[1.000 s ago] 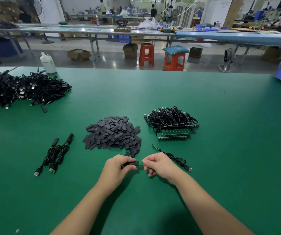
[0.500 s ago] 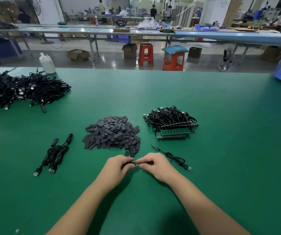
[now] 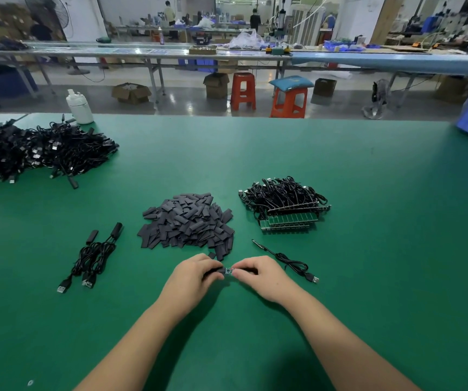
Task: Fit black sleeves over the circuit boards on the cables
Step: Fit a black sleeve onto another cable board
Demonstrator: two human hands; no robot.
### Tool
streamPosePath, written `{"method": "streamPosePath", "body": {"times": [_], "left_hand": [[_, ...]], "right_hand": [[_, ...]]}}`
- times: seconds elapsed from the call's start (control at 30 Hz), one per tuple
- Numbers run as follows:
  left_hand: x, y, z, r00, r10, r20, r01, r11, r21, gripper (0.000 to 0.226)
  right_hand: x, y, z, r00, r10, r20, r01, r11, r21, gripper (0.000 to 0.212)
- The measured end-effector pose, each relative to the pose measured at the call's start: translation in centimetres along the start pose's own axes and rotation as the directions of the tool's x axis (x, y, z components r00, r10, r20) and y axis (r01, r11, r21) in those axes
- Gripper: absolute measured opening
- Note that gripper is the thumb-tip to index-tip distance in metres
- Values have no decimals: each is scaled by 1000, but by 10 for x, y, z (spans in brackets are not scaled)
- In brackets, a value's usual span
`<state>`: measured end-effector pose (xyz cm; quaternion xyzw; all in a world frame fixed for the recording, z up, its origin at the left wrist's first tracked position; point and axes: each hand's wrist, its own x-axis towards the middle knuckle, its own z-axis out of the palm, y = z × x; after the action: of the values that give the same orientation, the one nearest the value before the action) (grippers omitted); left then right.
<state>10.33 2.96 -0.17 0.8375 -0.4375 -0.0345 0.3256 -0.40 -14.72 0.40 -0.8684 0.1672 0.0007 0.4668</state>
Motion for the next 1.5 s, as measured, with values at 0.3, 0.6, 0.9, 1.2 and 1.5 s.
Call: {"method": "streamPosePath", "body": {"times": [0.3,0.6,0.9,1.2,1.5], "left_hand": [[-3,2,4,1000,22,-5,-22,1000,-2,16],[-4,2,3,992,128,-15,-128,992,20,14],[-3,3,6,994,106,12,-105,993,-61,16],[-4,6,11,992,124,-12,-124,992,-10,12],[-6,11,16,994,109,-25,-110,993,-31,15]], "right_hand": [[-1,-2,-2,999,37,-1,-37,999,-9,19],[-5,-3,-6,993,120,18,-122,986,115,21],[-8,-9,-8,994,97,47,-101,990,103,35],[-5,-10,-6,988,123,97,-135,981,141,17],[-1,-10,-3,989,121,87,-137,970,201,14]]}}
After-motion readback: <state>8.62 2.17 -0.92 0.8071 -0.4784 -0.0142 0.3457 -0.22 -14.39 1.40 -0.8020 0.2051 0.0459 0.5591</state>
